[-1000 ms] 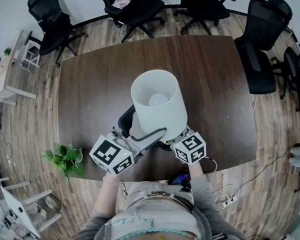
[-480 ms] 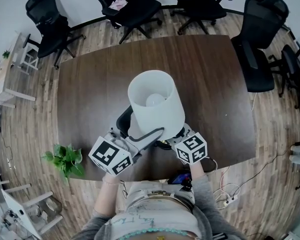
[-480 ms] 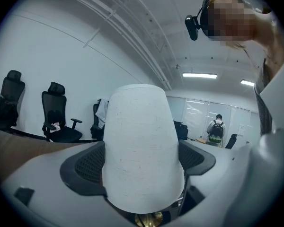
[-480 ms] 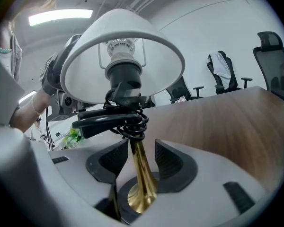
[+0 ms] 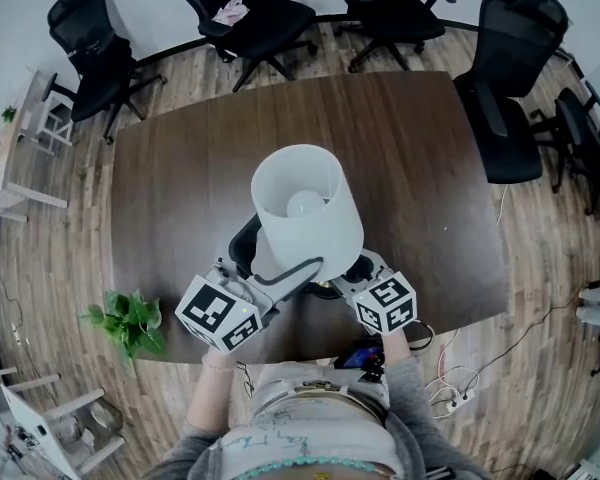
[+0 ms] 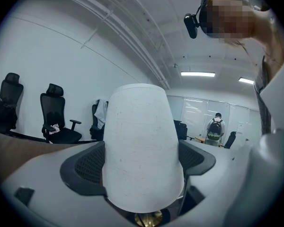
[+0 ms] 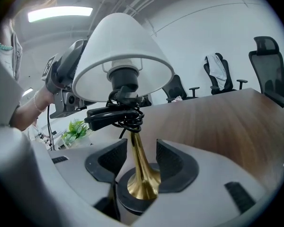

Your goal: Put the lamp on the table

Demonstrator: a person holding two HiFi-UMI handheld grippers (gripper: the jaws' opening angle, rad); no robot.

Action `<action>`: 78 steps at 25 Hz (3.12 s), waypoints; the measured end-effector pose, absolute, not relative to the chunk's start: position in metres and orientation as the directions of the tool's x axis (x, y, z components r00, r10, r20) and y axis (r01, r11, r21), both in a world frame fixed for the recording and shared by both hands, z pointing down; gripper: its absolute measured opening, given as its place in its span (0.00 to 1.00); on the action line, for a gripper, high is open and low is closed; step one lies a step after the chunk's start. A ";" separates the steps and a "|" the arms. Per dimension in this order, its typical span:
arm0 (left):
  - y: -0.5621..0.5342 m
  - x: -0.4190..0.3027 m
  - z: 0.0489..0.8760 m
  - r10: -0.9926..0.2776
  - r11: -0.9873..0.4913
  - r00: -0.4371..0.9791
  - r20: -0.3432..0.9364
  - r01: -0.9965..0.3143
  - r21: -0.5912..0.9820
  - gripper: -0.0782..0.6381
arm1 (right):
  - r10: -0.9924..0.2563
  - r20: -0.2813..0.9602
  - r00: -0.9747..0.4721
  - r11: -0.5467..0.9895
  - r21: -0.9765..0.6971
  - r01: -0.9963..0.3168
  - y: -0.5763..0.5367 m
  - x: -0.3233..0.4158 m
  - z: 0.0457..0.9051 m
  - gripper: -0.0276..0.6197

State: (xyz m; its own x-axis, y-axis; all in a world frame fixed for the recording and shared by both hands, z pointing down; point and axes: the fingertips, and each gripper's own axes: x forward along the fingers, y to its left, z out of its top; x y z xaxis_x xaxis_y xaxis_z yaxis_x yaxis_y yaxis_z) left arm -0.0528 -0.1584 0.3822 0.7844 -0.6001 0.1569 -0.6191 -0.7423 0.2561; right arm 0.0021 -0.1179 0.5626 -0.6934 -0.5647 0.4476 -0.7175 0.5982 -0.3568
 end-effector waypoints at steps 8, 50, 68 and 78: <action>-0.151 -0.051 0.383 -0.601 -0.745 0.784 0.156 -0.620 0.247 0.81 | -0.593 0.453 -0.666 0.569 -0.350 -0.744 -0.108 0.019 0.558 0.33; -0.100 -0.032 0.387 -0.598 -0.775 0.784 0.168 -0.619 0.127 0.81 | -0.670 0.465 -0.578 0.514 -0.270 -0.814 -0.064 0.084 0.530 0.34; -0.075 -0.025 0.393 -0.600 -0.777 0.778 0.186 -0.622 0.099 0.81 | -0.701 0.445 -0.558 0.499 -0.252 -0.829 -0.054 0.106 0.517 0.34; -0.064 -0.025 0.397 -0.595 -0.783 0.779 0.197 -0.617 0.076 0.81 | -0.710 0.433 -0.555 0.504 -0.238 -0.830 -0.049 0.109 0.508 0.34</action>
